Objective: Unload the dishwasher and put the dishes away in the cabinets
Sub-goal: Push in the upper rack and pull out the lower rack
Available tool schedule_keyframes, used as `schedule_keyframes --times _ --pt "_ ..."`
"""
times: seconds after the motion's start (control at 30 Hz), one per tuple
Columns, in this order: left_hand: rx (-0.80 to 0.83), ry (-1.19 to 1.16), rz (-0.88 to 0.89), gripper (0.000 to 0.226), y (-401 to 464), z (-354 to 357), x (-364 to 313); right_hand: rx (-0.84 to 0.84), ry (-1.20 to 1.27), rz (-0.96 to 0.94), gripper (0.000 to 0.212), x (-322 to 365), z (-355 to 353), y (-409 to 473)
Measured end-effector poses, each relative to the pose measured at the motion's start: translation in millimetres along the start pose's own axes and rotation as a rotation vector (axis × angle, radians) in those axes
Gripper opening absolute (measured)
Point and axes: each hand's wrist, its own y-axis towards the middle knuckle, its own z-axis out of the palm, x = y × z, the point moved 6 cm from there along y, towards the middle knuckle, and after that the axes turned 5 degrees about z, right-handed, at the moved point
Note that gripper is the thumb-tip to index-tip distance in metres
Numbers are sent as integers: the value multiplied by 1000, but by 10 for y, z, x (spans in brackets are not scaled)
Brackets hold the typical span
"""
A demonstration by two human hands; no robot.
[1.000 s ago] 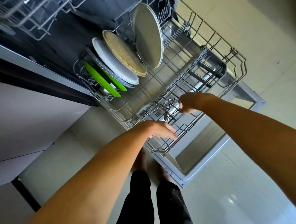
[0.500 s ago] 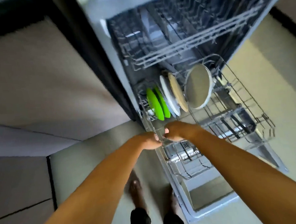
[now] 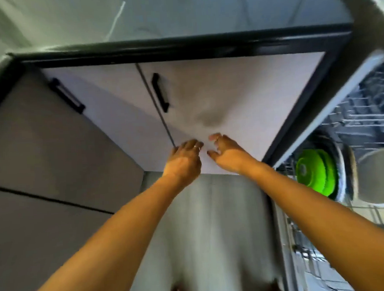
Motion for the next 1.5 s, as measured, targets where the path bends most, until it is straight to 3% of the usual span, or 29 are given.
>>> schedule_keyframes --times 0.17,0.23,0.3,0.37,0.5,0.73,0.9,1.13,1.3,1.37,1.43,1.5 --pt "-697 311 328 58 -468 -1062 604 -300 370 -128 52 1123 -49 138" --pt "-856 335 338 62 -508 -1491 799 -352 502 -166 48 1478 -70 194" --pt "-905 421 266 71 -422 -1884 937 -354 609 -122 44 1685 -65 252" --pt "-824 495 184 79 -268 -2180 1066 -345 657 -46 48 1802 -27 334" --pt "-456 332 125 106 78 -2204 1354 -350 730 78 54 1838 -9 460" --pt "-404 414 135 135 172 -2139 1431 -420 707 36 47 1787 80 352" --pt "-235 418 109 144 145 -2136 1428 -441 647 59 47 1620 245 3" --pt "-36 332 66 134 -62 -2307 1369 -383 684 190 50 1437 438 -951" --pt "-2 208 -25 103 -101 -2337 960 -440 791 286 45 1227 445 -1423" --pt "-7 190 135 85 -161 -2259 565 -442 796 297 45 1165 409 -1554" --pt "-2 251 474 64 -292 -2133 79 -439 796 297 43 1028 412 -1639" --pt "0 391 835 65 -486 -2000 -352 -468 791 283 40 878 374 -1737"
